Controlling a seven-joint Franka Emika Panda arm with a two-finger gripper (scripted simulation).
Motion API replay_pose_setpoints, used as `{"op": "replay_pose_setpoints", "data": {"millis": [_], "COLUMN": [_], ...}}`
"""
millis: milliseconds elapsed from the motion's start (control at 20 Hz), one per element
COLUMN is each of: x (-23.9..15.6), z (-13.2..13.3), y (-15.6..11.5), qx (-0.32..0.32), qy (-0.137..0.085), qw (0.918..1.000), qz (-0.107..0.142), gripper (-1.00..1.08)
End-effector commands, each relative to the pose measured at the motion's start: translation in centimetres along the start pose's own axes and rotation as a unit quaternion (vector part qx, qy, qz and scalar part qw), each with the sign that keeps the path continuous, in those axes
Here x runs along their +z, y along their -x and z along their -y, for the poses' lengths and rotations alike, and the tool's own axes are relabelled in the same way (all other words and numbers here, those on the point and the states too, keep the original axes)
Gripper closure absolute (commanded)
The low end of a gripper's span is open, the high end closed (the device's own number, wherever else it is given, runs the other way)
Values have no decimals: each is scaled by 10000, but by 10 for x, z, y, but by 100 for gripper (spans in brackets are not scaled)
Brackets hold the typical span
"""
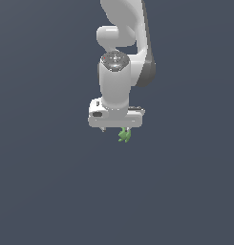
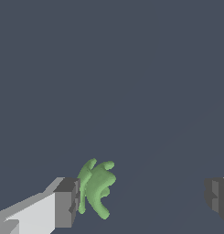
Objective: Pick up the object and move it to a goal position.
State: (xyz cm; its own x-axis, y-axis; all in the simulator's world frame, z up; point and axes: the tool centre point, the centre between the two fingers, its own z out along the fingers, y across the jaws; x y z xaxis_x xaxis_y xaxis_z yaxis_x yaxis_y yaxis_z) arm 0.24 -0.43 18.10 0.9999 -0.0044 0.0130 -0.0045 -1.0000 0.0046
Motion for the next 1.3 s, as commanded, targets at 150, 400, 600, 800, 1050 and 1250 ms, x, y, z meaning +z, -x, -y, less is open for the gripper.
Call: {"op": "replay_pose_setpoints", "data": {"millis": [150,400,600,800,1050,1250], "x": [-1,-8,-8,-2,16,38], "z": [-7,-38,-40,-33,-15,6], "y": [-1,-4,-4,-1,11,27], "qx": [38,174,177,217,348,515], "qy": [26,132,139,122,87,48], "qw": [10000,9997,9997,9997,9994,9987], "qz": [-11,-55,-57,-50,-32,-5], "gripper": [-92,-92,-92,-92,-92,-92]}}
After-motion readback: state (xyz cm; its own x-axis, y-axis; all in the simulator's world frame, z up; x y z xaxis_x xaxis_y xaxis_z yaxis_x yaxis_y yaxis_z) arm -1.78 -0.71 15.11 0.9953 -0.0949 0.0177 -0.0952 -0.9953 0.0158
